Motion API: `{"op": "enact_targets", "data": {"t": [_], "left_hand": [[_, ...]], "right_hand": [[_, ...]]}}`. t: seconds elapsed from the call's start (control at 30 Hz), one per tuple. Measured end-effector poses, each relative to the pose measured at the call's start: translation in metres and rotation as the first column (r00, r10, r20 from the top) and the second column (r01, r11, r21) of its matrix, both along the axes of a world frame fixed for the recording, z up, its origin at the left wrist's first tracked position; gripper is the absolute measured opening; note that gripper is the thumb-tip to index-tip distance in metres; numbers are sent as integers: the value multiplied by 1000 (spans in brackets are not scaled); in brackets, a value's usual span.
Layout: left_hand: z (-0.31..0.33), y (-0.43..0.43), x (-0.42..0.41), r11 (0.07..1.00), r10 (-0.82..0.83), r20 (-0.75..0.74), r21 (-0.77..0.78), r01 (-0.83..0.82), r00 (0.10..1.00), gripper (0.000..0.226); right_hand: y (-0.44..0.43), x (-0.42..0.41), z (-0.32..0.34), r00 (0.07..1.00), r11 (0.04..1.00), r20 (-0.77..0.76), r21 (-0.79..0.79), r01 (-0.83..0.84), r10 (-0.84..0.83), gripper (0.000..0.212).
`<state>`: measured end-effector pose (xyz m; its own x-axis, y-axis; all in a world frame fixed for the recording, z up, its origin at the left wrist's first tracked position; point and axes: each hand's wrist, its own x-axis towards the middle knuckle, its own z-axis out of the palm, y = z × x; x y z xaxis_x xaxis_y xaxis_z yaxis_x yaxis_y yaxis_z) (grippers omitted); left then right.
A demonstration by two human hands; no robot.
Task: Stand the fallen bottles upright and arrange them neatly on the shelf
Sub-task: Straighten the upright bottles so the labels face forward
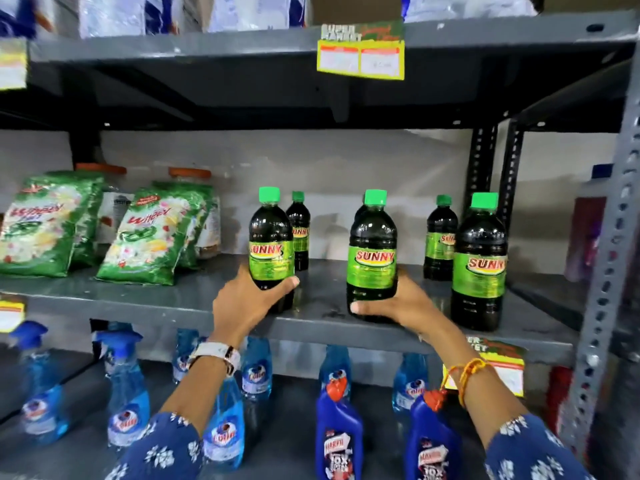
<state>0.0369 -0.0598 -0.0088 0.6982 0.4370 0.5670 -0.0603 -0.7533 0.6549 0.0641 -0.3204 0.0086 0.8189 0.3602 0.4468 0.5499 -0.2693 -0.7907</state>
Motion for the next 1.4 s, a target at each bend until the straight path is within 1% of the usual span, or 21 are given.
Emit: {"op": "enact_targets", "data": {"t": [0.03,0.1,0.2,0.33,0.57,0.67,0.83,0.9,0.93,0.97,1.03,1.07,1.1,1.13,1.17,1.2,1.23,1.27,1.3,1.33,1.4], "left_hand": [[-1,0,1,1000,0,6,17,0,1000,85],[-3,0,1,999,11,45,38,-12,999,79],[-4,-1,1,998,36,78,51,-40,996,81],[-5,1,3,997,37,82,59,-42,996,85],[-7,1,2,997,28,105,72,-36,994,78],[-7,1,2,996,21,112,81,-30,993,73],[-6,1,0,995,16,103,92,-25,995,74],[-6,0,-2,996,26,90,87,-34,996,82],[-6,0,-3,996,31,88,81,-38,996,88],[-6,-1,-5,997,27,95,70,-34,995,95],[-5,0,-9,1000,-24,138,10,22,990,108],[-5,0,-11,997,-63,196,-37,71,979,110],[-7,0,-15,990,-92,295,-76,119,951,109],[-7,-3,-19,984,-112,428,-78,160,897,105],[-8,-10,-24,981,-133,560,-42,188,818,100],[-7,-20,-30,978,-168,664,22,206,728,95],[-5,-33,-32,967,-229,720,90,239,655,89],[-2,-47,-34,946,-303,730,151,288,613,85],[4,-64,-33,915,-380,702,190,356,603,81],[9,-82,-31,884,-442,654,199,424,615,81],[14,-112,-23,858,-485,544,143,494,684,90]], "right_hand": [[-1,0,-1,1000,1000,15,-19,13,-13,37],[-1,-1,-1,997,997,47,-45,65,-63,32],[2,-2,-1,991,992,69,-50,117,-114,36],[4,-6,0,986,986,81,-72,151,-145,32],[6,-15,2,975,974,109,-101,204,-193,34],[6,-13,2,974,972,108,-109,211,-199,30],[5,-13,1,974,971,103,-113,211,-200,36],[6,-18,4,980,974,80,-122,190,-182,39],[6,-20,5,983,978,75,-109,178,-170,46],[5,-25,5,981,981,77,-70,183,-178,58],[-3,-41,2,958,965,136,112,238,-253,84],[-10,-53,2,931,943,223,231,238,-290,83],[-19,-63,4,880,917,337,332,222,-335,73],[-33,-72,8,797,885,450,411,216,-404,60],[-48,-76,14,701,845,521,484,227,-486,49],[-65,-77,21,631,802,542,552,230,-555,44],[-81,-75,30,609,762,519,603,236,-599,44],[-92,-71,37,638,736,466,630,247,-613,48],[-101,-65,41,693,730,395,623,281,-604,56],[-105,-57,42,759,745,316,588,315,-569,62],[-109,-40,33,874,787,152,525,324,-462,65]]}}
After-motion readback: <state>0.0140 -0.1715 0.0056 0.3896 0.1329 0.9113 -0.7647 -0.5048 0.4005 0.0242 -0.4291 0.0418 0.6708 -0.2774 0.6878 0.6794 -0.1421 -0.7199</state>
